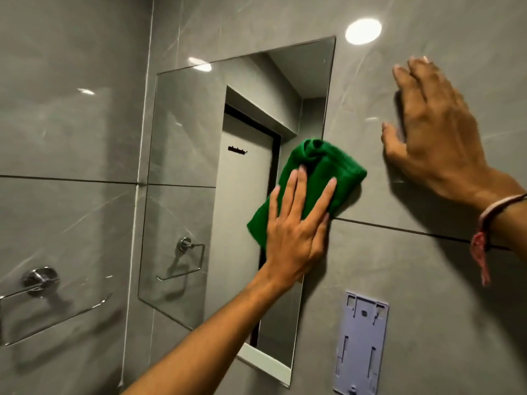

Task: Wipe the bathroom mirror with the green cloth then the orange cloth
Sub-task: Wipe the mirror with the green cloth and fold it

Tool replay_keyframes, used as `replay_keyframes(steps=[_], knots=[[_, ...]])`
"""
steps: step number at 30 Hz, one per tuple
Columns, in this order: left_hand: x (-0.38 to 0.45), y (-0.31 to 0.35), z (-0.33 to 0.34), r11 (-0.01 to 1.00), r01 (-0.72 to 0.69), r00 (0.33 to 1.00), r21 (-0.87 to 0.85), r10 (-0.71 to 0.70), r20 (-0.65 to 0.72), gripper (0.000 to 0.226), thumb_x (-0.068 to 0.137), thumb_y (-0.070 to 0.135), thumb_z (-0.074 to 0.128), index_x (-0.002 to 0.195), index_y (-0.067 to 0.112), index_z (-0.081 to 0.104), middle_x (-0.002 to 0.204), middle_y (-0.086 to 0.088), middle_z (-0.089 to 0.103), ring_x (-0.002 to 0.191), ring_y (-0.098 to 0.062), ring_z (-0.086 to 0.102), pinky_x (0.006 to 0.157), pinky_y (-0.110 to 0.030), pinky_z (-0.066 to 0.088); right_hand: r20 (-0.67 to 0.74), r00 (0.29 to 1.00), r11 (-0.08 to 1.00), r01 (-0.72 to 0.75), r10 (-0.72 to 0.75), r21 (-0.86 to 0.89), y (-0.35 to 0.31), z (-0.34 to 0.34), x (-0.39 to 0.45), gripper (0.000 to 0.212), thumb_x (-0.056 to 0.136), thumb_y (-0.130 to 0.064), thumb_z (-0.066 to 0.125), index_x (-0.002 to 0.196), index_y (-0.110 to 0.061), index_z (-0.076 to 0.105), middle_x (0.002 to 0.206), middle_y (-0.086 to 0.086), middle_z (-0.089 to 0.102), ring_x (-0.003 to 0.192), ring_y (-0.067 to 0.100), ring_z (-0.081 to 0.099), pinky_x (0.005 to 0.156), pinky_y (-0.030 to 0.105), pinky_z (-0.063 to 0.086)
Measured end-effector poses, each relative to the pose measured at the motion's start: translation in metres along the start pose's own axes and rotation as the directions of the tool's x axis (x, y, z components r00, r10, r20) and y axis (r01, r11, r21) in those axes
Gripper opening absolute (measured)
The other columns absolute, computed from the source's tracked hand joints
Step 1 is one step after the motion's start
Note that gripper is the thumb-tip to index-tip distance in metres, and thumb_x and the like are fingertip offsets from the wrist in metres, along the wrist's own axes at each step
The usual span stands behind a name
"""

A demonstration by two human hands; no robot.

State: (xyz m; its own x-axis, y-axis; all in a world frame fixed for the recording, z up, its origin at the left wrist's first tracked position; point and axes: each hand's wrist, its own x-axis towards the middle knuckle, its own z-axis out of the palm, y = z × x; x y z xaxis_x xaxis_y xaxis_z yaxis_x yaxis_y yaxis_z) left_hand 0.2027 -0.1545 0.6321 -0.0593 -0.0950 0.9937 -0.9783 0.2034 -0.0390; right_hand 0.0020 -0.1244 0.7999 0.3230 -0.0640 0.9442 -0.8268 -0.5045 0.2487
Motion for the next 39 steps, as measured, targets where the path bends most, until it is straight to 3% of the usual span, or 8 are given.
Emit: replay_keyframes(steps=[4,10,17,22,27,29,33,39], knots=[[-0.131,-0.022,0.007,0.962,0.273,0.962,0.016,-0.273,0.019,0.055,0.104,0.042,0.023,0.159,0.033,0.018,0.169,-0.014,0.016,0.157,-0.028,0.014,0.122,-0.06,0.02,-0.007,0.999,0.999,0.04,-0.04,0.0,-0.009,0.014,-0.019,0.07,0.098,-0.026,0.054,0.158,-0.005,0.027,0.165,0.024,0.029,0.154,0.041,0.027,0.126,0.054,0.023],[-0.248,0.05,0.023,0.608,0.794,0.609,-0.015,-0.793,0.018,0.068,0.098,0.04,0.029,0.158,0.039,-0.002,0.169,-0.013,0.008,0.155,-0.033,0.019,0.12,-0.057,0.024,0.005,0.991,0.991,0.136,-0.136,-0.008,-0.025,0.034,-0.042,0.063,0.097,-0.028,0.049,0.154,-0.004,0.036,0.158,0.027,0.038,0.147,0.044,0.036,0.123,0.053,0.028],[-0.171,0.082,0.016,0.819,0.563,0.826,-0.107,-0.559,0.069,0.062,0.102,0.041,0.024,0.16,0.03,0.006,0.171,0.003,-0.011,0.158,-0.02,-0.002,0.127,-0.039,-0.003,0.346,0.804,0.876,0.438,-0.483,0.204,-0.049,0.015,-0.063,0.038,0.096,-0.032,0.051,0.125,-0.01,0.062,0.11,0.014,0.07,0.094,0.033,0.068,0.079,0.05,0.058],[-0.055,0.088,-0.007,0.942,0.224,0.975,-0.248,-0.216,0.058,0.064,0.104,0.04,0.025,0.16,0.019,0.003,0.17,-0.007,0.006,0.158,-0.02,0.007,0.128,-0.046,0.007,0.518,0.848,0.977,0.0,-0.114,0.215,-0.034,-0.035,-0.066,0.058,0.088,-0.053,0.06,0.138,-0.025,0.049,0.118,0.006,0.072,0.106,0.029,0.068,0.088,0.047,0.057],[-0.024,0.068,-0.023,0.956,0.027,0.998,-0.291,-0.012,0.056,0.076,0.101,0.037,0.043,0.159,0.004,0.007,0.168,-0.016,0.016,0.157,-0.024,0.016,0.124,-0.052,0.024,0.586,0.793,0.889,-0.378,0.167,0.258,-0.041,-0.035,-0.084,0.022,0.091,-0.036,0.068,0.095,-0.015,0.064,0.09,0.01,0.07,0.09,0.034,0.067,0.076,0.043,0.055],[-0.081,0.101,-0.029,0.895,0.106,0.975,-0.434,-0.007,0.223,0.088,0.095,0.051,0.054,0.159,0.006,0.011,0.167,-0.013,0.025,0.154,-0.021,0.027,0.122,-0.048,0.031,0.681,0.664,0.805,-0.565,0.311,0.183,-0.03,-0.052,-0.151,0.017,0.092,-0.034,0.068,0.09,-0.016,0.069,0.082,0.004,0.068,0.089,0.03,0.067,0.076,0.038,0.054],[-0.07,0.066,-0.065,0.875,0.288,0.931,-0.388,-0.162,0.327,0.094,0.067,0.078,0.068,0.146,0.033,0.042,0.127,0.006,0.066,0.113,-0.01,0.062,0.094,-0.036,0.052,0.519,0.773,0.697,-0.596,0.364,0.398,-0.018,-0.064,-0.167,0.012,0.093,-0.027,0.07,0.096,-0.016,0.075,0.073,-0.009,0.069,0.078,0.014,0.066,0.062,0.013,0.046],[-0.027,0.054,-0.102,0.289,0.689,0.7,-0.664,-0.029,0.714,0.056,0.058,0.026,0.094,0.109,0.023,0.07,0.107,0.002,0.077,0.1,-0.013,0.074,0.082,-0.025,0.058,0.45,0.819,0.5,-0.573,0.355,0.649,-0.002,-0.096,-0.164,0.012,0.094,-0.02,0.071,0.103,-0.02,0.079,0.095,-0.002,0.082,0.093,0.013,0.077,0.085,0.036,0.063]])
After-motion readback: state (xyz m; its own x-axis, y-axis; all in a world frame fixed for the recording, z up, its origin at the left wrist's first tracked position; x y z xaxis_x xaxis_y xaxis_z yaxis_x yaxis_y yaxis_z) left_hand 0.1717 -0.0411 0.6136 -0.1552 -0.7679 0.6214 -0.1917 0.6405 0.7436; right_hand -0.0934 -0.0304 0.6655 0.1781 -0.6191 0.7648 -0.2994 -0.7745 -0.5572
